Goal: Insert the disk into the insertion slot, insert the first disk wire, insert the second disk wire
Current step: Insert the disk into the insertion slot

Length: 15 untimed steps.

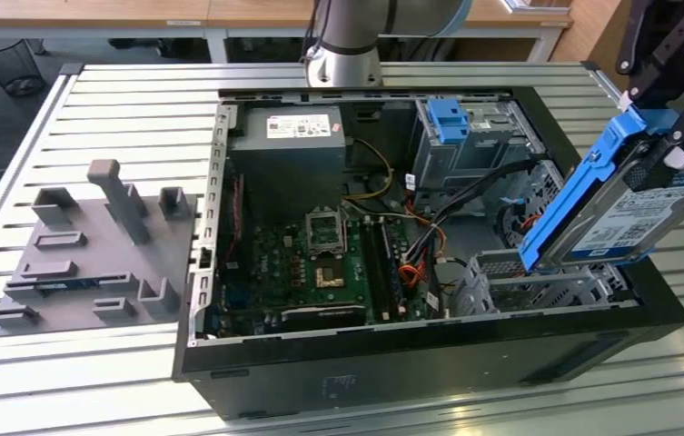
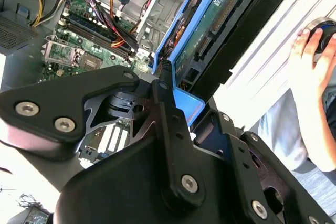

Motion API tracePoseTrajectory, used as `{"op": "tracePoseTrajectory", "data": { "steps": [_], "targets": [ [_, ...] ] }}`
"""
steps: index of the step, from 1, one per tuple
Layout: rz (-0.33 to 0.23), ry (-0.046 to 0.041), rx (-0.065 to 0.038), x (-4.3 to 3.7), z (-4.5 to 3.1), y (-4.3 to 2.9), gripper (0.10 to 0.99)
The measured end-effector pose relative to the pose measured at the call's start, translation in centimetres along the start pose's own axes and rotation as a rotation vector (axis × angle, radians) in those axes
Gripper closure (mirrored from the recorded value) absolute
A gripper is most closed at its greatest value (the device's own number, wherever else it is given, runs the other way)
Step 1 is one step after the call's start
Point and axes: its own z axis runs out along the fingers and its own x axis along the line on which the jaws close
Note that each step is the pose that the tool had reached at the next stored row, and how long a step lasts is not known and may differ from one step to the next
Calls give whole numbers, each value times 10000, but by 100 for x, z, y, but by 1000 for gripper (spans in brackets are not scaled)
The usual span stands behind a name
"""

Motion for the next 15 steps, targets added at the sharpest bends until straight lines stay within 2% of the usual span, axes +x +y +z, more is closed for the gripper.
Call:
{"op": "tracePoseTrajectory", "data": {
  "steps": [15],
  "targets": [
    [-1, 0, 6, -5, 41, 14, 718]
  ]
}}
